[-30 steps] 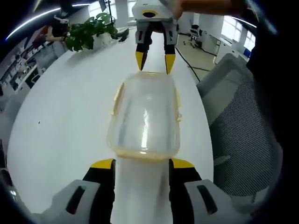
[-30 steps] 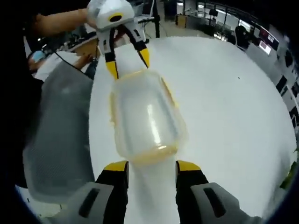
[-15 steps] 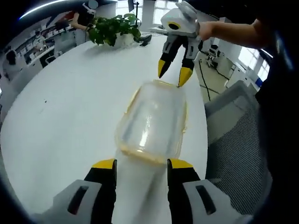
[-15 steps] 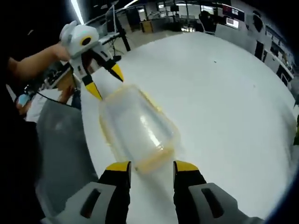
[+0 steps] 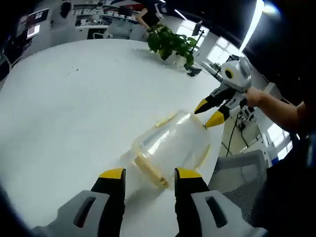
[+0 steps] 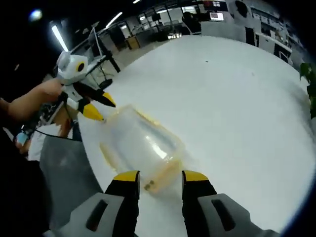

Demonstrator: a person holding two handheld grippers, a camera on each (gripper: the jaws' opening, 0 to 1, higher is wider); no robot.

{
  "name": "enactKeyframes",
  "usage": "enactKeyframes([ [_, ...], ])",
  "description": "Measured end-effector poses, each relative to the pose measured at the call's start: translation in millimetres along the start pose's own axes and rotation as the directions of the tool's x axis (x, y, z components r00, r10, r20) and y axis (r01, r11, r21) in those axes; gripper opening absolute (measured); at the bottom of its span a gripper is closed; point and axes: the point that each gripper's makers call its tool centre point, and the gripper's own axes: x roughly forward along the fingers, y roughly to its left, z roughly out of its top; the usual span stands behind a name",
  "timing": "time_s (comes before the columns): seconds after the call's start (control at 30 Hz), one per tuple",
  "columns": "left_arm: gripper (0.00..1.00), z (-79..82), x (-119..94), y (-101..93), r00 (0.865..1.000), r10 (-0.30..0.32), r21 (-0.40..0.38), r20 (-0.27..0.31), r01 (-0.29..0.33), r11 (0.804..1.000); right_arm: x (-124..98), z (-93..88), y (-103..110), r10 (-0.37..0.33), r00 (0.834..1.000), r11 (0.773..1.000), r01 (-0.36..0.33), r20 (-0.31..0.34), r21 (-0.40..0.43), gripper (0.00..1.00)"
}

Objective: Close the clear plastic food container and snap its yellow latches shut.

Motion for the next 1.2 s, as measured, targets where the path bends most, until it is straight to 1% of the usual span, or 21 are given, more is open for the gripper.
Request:
enactKeyframes([
  [0.03,0.36,-1.2,0,-1.9,1.0,-0.008,-0.047,0.007,0.008,0.999,0,0.0,0,0.002,1.0,1.0,-0.002,0.004,0.012,0.32],
  [0.13,0.36,-0.9,2,-7.3,0.999,-0.028,-0.129,0.032,0.032,0.991,-1,2.8,-1,-0.002,0.999,0.999,0.001,0.034,0.053,0.31],
  [0.2,0.36,-2.6,3,-9.3,0.999,-0.031,-0.162,0.035,0.036,0.986,-1,3.6,0,0.005,0.999,0.996,-0.009,0.046,0.093,0.29],
  [0.33,0.36,-4.2,6,-11.9,0.999,-0.025,-0.185,0.045,0.032,0.982,0,3.5,1,0.002,0.998,0.994,-0.008,0.056,0.107,0.27],
  [0.5,0.36,-6.5,9,-15.1,0.999,-0.022,-0.19,0.043,0.029,0.981,4,-2.3,4,-0.005,0.999,0.995,-0.001,0.049,0.105,0.24],
  [0.63,0.36,-5.7,11,-14.0,0.999,-0.001,-0.183,0.042,0.009,0.983,5,-4.0,5,-0.003,0.999,0.993,-0.004,0.055,0.121,0.24],
  [0.8,0.36,-3.7,12,-12.4,0.999,0.008,-0.184,0.043,0.0,0.983,7,-3.0,3,-0.009,0.998,0.988,-0.001,0.066,0.153,0.24],
  [1.03,0.36,-6.8,15,-13.1,1.0,0.022,-0.177,0.022,-0.018,0.984,9,-3.2,2,-0.007,0.998,0.982,-0.006,0.069,0.187,0.25],
  [1.1,0.34,-9.3,17,-13.5,1.0,0.027,-0.163,0.012,-0.025,0.986,10,-2.9,1,-0.007,0.997,0.979,-0.007,0.072,0.202,0.25],
  [1.13,0.32,-10.7,18,-12.9,0.999,0.033,-0.134,0.007,-0.032,0.99,10,-2.7,1,-0.008,0.997,0.978,-0.007,0.072,0.208,0.25],
  [1.17,0.32,-8.5,19,-14.5,0.999,0.027,-0.144,0.02,-0.024,0.989,10,-2.7,1,-0.01,0.997,0.977,-0.006,0.072,0.211,0.25],
  [1.2,0.32,-8.7,18,-13.5,0.999,0.031,-0.146,0.017,-0.028,0.989,10,-2.8,2,-0.01,0.997,0.978,-0.005,0.071,0.211,0.25],
])
